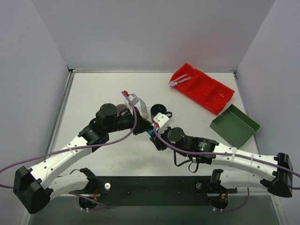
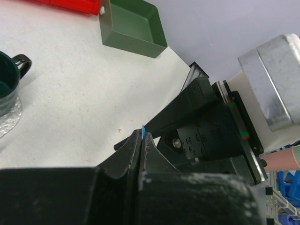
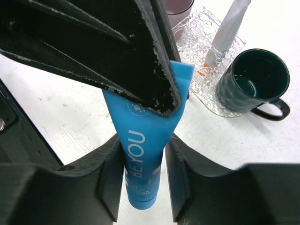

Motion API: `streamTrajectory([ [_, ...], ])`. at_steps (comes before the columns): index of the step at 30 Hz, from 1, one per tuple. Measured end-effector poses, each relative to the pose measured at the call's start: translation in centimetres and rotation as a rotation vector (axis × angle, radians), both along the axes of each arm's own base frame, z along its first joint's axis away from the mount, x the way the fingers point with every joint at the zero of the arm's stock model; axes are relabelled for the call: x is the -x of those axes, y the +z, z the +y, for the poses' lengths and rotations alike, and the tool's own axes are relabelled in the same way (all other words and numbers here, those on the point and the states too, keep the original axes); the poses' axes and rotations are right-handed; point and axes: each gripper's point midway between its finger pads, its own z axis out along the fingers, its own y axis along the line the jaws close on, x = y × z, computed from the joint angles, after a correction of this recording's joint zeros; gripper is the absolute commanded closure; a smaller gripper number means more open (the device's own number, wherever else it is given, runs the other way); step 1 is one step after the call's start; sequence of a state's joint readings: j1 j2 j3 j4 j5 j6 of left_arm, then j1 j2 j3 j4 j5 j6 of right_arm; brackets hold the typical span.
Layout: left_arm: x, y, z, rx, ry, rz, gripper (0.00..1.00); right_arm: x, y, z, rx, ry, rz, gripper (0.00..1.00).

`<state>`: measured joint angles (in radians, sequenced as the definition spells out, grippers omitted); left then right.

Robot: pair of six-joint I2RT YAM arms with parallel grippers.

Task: Prepare toiletry sets of a toothbrush and toothpaste on the tray

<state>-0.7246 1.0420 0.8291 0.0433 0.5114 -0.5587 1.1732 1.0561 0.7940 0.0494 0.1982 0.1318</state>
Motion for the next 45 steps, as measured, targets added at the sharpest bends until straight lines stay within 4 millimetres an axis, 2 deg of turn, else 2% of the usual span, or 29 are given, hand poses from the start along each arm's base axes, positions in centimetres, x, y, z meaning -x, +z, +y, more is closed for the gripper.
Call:
streamTrajectory([
  [3,-0.5,-0.2,0.5,-0.025,0.019,-0.012,1.0,-0.2,0.1,-0.2,-0.003,-0.018,-0.001,0.35],
  [6,-2.0,-0.3,2.2,-0.071,0.091,-0.026,1.0,-0.8,0.6,-1.0,-0.017,-0.045,-0.006,0.29],
  [9,-4.6,0.9,5.0,-0.101,0.214,-0.071,1.0,-1.4,1.9,-2.1,-0.063,-0.065,0.0,0.28],
  [13,-7.9,3.7,8.9,-0.13,0.387,-0.148,1.0,-2.9,3.4,-5.2,-0.14,-0.148,-0.008,0.27],
  [16,-9.6,4.6,11.0,-0.174,0.5,-0.184,1.0,-2.6,3.2,-7.0,-0.147,-0.177,-0.012,0.26],
  [20,-11.6,4.2,12.4,-0.265,0.586,-0.201,1.0,-2.0,2.3,-9.1,-0.14,-0.213,-0.018,0.25],
  [22,-12.6,3.6,12.7,-0.305,0.61,-0.201,1.0,-1.8,2.2,-10.0,-0.146,-0.238,-0.026,0.25],
  [23,-13.8,2.3,12.9,-0.358,0.628,-0.191,1.0,-1.8,1.8,-11.1,-0.153,-0.278,-0.031,0.25],
  [28,-15.0,0.2,12.6,-0.418,0.634,-0.171,1.0,-1.7,1.1,-12.9,-0.168,-0.354,-0.027,0.26],
  [32,-15.6,-1.0,11.3,-0.45,0.623,-0.178,1.0,-1.5,0.2,-14.0,-0.177,-0.394,-0.016,0.26],
  [37,-16.4,-1.6,9.9,-0.459,0.612,-0.193,1.0,-1.3,-0.2,-14.6,-0.184,-0.416,-0.012,0.26],
  [45,-18.3,-1.6,9.3,-0.434,0.644,-0.219,1.0,-1.3,-0.1,-14.8,-0.19,-0.424,-0.014,0.26],
])
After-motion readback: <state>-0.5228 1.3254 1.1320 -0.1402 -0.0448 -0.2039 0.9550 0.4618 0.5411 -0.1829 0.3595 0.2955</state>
